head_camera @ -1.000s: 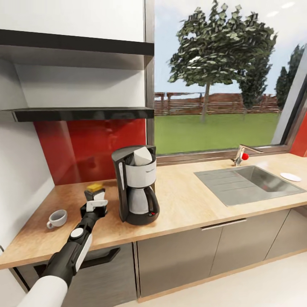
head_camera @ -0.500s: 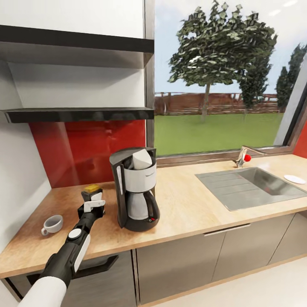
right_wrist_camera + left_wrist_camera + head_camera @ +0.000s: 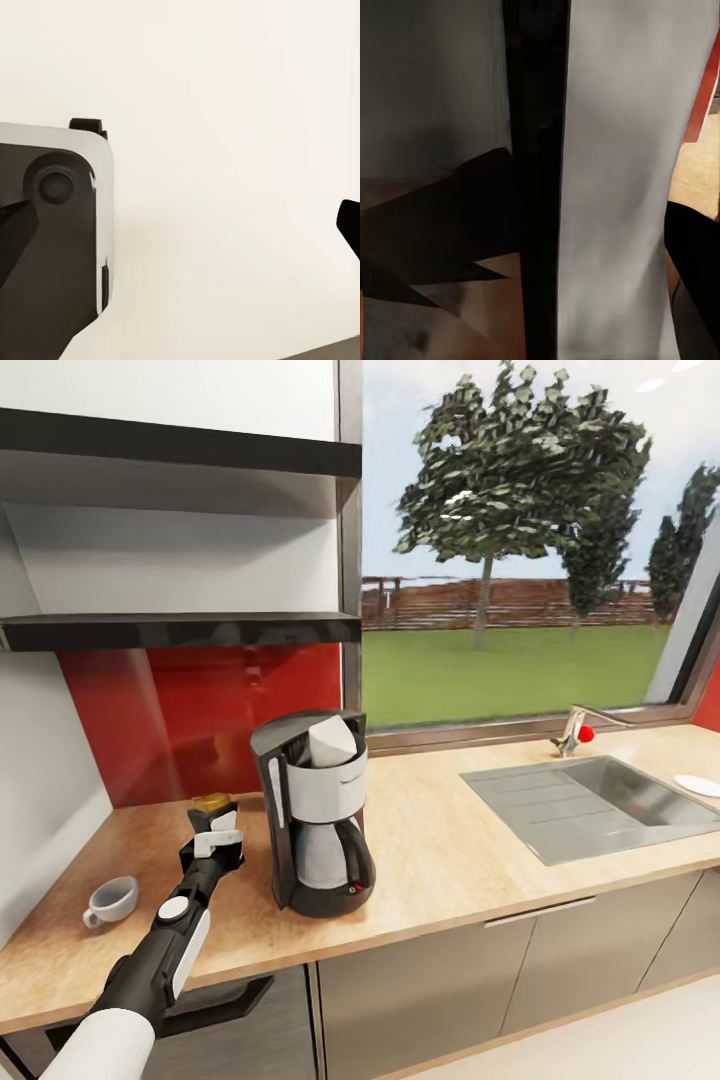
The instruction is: Set up a coffee station on the kitchen countertop: keep the coffee maker on the countertop, move the bottle of coffee from the kitchen shelf to the counter next to the coffee maker, place a paper coffee filter on top of the coffee maker, put the saucer next to the coffee maker with the coffee cup on the saucer, and place the electric kettle next to the coffee maker.
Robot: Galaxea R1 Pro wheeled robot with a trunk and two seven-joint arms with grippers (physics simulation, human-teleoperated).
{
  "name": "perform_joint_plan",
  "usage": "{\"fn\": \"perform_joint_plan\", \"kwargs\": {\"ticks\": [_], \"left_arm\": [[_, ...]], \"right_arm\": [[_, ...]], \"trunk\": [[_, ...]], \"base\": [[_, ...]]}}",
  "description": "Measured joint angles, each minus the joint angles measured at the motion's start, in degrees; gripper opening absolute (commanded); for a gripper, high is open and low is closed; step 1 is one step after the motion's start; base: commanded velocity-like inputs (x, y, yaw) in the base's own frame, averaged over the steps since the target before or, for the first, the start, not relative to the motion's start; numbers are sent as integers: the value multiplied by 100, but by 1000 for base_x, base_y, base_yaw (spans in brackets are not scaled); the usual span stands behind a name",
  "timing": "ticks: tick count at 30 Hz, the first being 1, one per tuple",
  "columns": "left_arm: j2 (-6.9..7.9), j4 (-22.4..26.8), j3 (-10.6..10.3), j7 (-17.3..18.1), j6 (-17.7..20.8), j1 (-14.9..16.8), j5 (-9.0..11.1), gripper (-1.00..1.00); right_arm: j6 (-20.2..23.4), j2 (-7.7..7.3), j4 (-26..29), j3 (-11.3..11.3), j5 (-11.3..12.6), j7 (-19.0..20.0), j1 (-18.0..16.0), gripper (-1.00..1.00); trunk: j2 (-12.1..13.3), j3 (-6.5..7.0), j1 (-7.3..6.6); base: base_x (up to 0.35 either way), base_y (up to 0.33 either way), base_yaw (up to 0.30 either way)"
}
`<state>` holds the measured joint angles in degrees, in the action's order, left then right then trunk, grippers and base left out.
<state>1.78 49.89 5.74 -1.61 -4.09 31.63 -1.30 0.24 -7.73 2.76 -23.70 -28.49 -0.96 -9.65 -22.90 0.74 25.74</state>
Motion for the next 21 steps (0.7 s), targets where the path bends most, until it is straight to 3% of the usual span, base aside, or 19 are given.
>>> {"fn": "perform_joint_plan", "kwargs": {"ticks": [6, 21], "left_arm": [[130, -14, -2, 0, -302, 0, 3, -100], [120, -193, -24, 7, -338, -7, -3, -100]], "right_arm": [[0, -3, -10, 0, 0, 0, 0, 100], [0, 0, -10, 0, 0, 0, 0, 100]], "trunk": [[1, 0, 2], [2, 0, 2]], "base": [[145, 0, 0], [117, 0, 0]]}}
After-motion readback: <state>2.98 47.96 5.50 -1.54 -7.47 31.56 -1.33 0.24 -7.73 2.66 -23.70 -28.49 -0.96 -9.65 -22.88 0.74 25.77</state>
